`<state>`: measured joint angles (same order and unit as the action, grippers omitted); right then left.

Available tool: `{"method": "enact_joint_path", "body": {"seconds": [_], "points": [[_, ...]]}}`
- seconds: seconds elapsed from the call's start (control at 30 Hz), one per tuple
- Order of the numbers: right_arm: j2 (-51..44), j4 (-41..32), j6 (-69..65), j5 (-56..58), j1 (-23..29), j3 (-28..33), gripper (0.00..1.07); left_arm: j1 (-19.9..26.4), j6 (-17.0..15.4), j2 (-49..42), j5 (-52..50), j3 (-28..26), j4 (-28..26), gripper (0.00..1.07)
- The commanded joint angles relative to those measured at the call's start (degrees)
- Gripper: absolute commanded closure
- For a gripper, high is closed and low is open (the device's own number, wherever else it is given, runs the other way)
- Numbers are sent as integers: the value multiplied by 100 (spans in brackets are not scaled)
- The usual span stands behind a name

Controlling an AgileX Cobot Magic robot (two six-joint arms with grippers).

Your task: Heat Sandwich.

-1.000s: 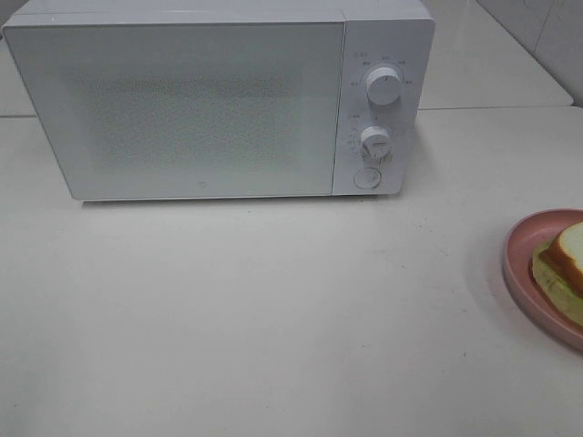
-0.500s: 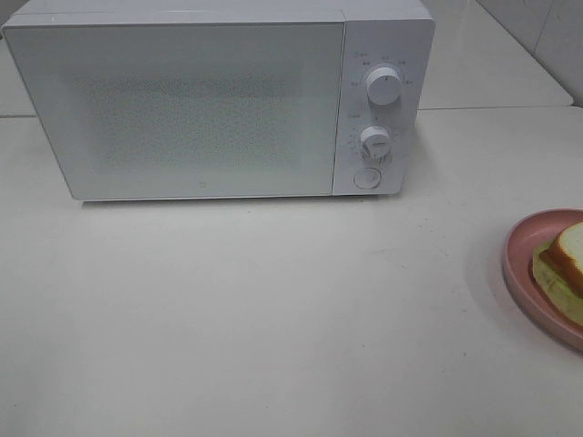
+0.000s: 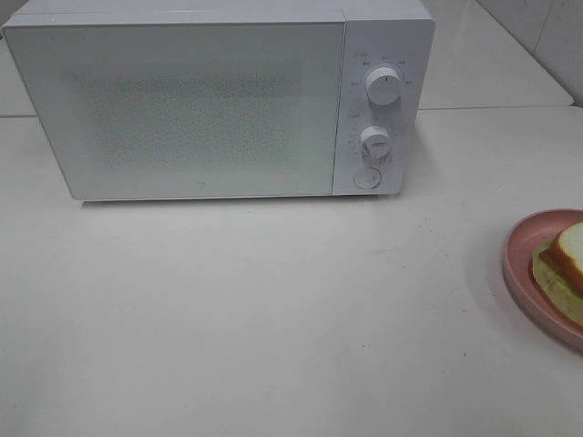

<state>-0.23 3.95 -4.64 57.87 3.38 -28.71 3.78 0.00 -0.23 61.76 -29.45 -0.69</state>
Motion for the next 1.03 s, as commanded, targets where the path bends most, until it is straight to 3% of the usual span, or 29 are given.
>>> {"method": "enact_joint_path", "body": {"seconds": [0.03, 1.03], "points": [[-120, 0, 52, -92, -52, 11, 33, 23, -34, -138, -23, 0, -40, 9], [-120, 11, 23, -92, -52, 11, 33, 23, -34, -138, -23, 0, -40, 9]]}}
